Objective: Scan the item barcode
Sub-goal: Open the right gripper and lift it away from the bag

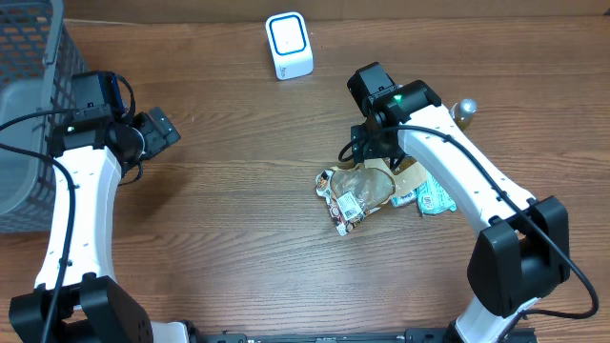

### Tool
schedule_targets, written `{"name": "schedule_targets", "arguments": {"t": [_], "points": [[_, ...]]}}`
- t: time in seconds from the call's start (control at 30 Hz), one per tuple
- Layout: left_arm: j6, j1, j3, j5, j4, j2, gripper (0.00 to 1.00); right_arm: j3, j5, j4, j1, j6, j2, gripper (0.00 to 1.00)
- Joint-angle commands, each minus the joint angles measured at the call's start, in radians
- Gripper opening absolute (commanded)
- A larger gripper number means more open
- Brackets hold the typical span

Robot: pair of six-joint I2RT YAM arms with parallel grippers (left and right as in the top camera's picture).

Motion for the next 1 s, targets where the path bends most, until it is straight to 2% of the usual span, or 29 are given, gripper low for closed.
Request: {"name": "schedule_targets", "arguments": {"t": [0.0,0.63,0.9,0.97], "points": [[0.016,-0.001,0.005,0.004,0.002,-0.024,1.00,-0.003,0.017,0.002,-0.004,0.008,-0.002,1.00],[0.016,-0.001,0.005,0.004,0.002,-0.024,1.00,-0.005,0.016,0.002,0.026,0.008,-0.050,1.00],[0.016,-0.001,0.005,0.004,0.002,-0.024,1.00,-0.005,0.016,0.002,0.114,0.008,-0.223,1.00],[0.016,-0.001,0.005,0.004,0.002,-0.024,1.00,-0.005,0.069,0.001,0.126,-0.061,-0.286,1.00]]}}
